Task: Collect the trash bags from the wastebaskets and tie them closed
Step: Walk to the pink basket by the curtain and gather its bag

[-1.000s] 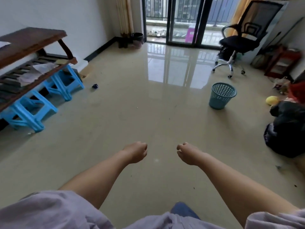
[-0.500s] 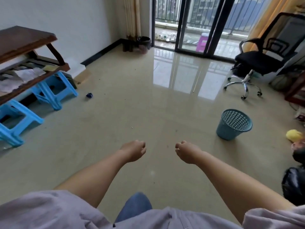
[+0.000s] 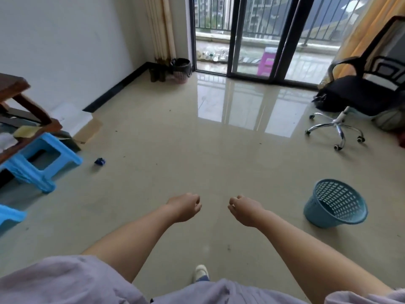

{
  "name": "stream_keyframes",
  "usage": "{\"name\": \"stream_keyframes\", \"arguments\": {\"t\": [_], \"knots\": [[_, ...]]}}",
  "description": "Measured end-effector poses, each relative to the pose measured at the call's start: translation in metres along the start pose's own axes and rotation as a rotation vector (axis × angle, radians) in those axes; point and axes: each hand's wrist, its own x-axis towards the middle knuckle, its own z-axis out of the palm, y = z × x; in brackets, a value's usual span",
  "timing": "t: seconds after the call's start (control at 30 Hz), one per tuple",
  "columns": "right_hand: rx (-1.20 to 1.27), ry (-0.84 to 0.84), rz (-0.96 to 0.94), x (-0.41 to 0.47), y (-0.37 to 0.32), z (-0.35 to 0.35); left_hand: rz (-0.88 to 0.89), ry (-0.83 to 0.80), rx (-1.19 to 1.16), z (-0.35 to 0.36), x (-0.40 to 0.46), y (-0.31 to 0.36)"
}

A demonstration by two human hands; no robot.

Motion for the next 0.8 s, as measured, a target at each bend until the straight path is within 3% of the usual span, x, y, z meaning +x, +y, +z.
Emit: {"name": "stream_keyframes", "arguments": {"t": [0.4, 0.63, 0.8], "knots": [[0.04, -0.006, -0.006, 0.241, 0.042, -0.153, 0.047, -0.018, 0.025, -0.14, 0.256, -0.047], [-0.041, -0.016, -0.089, 0.405, 0.085, -0.291, -0.052, 0.082, -0.04, -0.261, 0.404, -0.082], [-0.071, -0.039, -0.174, 0.511, 0.074, -0.363, -0.138, 0.079, -0.107, -0.322, 0.481, -0.137]]}}
